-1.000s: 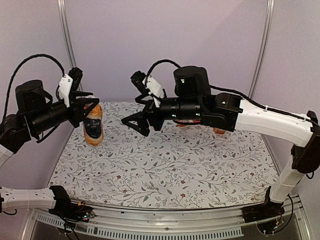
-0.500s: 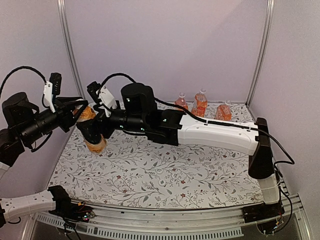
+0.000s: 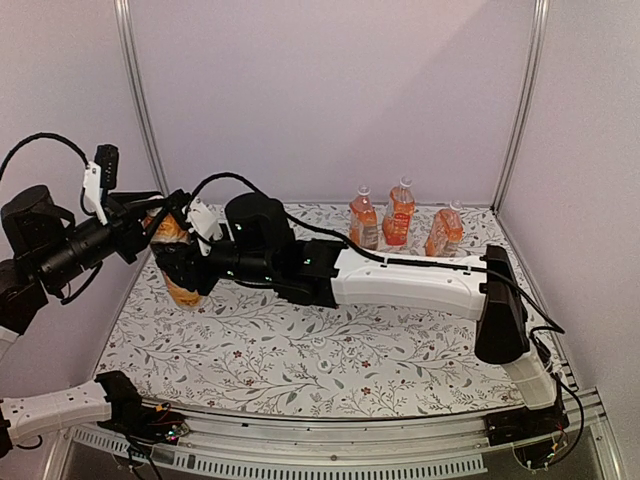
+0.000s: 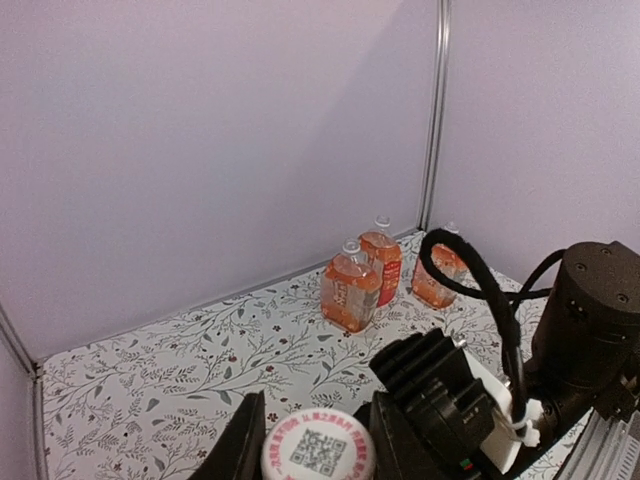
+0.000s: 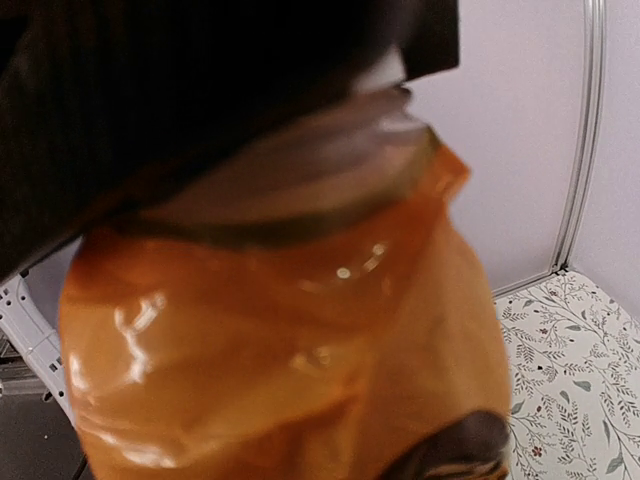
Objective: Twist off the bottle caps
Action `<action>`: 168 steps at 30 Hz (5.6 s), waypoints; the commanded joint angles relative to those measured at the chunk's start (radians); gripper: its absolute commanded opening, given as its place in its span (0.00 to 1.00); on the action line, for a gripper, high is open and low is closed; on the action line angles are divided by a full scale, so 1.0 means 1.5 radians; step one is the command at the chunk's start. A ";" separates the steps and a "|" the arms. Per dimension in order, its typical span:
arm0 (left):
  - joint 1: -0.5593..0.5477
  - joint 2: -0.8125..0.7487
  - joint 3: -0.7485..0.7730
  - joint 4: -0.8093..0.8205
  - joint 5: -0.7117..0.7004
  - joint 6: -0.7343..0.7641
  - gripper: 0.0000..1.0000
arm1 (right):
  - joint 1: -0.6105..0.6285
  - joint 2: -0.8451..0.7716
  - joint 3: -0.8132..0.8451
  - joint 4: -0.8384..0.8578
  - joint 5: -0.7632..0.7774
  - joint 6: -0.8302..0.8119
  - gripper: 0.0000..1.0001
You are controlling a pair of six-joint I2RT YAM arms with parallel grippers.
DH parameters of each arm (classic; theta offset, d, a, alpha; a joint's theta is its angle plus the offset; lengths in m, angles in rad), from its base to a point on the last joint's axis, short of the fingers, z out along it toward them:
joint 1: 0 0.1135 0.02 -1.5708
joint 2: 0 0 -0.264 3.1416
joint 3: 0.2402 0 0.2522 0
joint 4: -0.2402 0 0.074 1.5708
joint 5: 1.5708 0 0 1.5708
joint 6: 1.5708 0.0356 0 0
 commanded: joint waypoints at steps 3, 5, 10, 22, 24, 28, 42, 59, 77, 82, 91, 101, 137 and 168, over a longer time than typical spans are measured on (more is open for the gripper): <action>0.004 -0.003 -0.013 0.024 0.057 0.050 0.54 | -0.005 -0.036 -0.024 -0.014 0.033 0.015 0.44; 0.004 -0.009 -0.011 0.021 0.064 0.054 0.89 | -0.006 -0.041 -0.024 -0.013 0.040 0.029 0.43; 0.004 -0.062 -0.024 -0.015 0.074 0.130 1.00 | -0.015 -0.066 -0.030 -0.013 0.120 0.102 0.41; 0.004 -0.043 -0.098 -0.016 0.066 0.263 0.98 | -0.010 -0.118 -0.052 0.027 0.128 0.183 0.39; 0.004 -0.016 -0.087 -0.008 0.048 0.262 0.97 | -0.008 -0.119 -0.053 0.029 0.123 0.186 0.39; 0.004 -0.013 -0.095 0.014 0.066 0.265 0.93 | -0.006 -0.127 -0.061 0.037 0.115 0.193 0.39; 0.004 0.013 -0.111 0.012 0.075 0.235 0.85 | 0.001 -0.141 -0.074 0.062 0.094 0.216 0.39; 0.005 0.013 -0.104 0.018 0.069 0.233 0.45 | 0.001 -0.176 -0.125 0.051 0.089 0.176 0.78; 0.003 0.021 -0.156 0.129 -0.067 0.739 0.42 | -0.070 -0.336 -0.127 -0.383 0.012 0.199 0.87; -0.004 0.020 -0.160 0.132 -0.061 0.798 0.42 | -0.078 -0.316 -0.097 -0.386 -0.010 0.217 0.78; -0.018 0.017 -0.173 0.143 -0.055 0.840 0.42 | -0.095 -0.300 -0.085 -0.378 -0.054 0.229 0.57; -0.025 0.017 -0.177 0.143 -0.061 0.832 0.42 | -0.100 -0.299 -0.093 -0.371 -0.091 0.232 0.14; -0.026 0.057 -0.003 -0.280 0.371 0.479 0.32 | 0.053 -0.364 -0.153 -0.468 0.102 -0.536 0.85; -0.038 0.034 -0.086 -0.051 0.001 0.668 0.33 | -0.133 -0.286 -0.062 -0.425 -0.198 0.336 0.47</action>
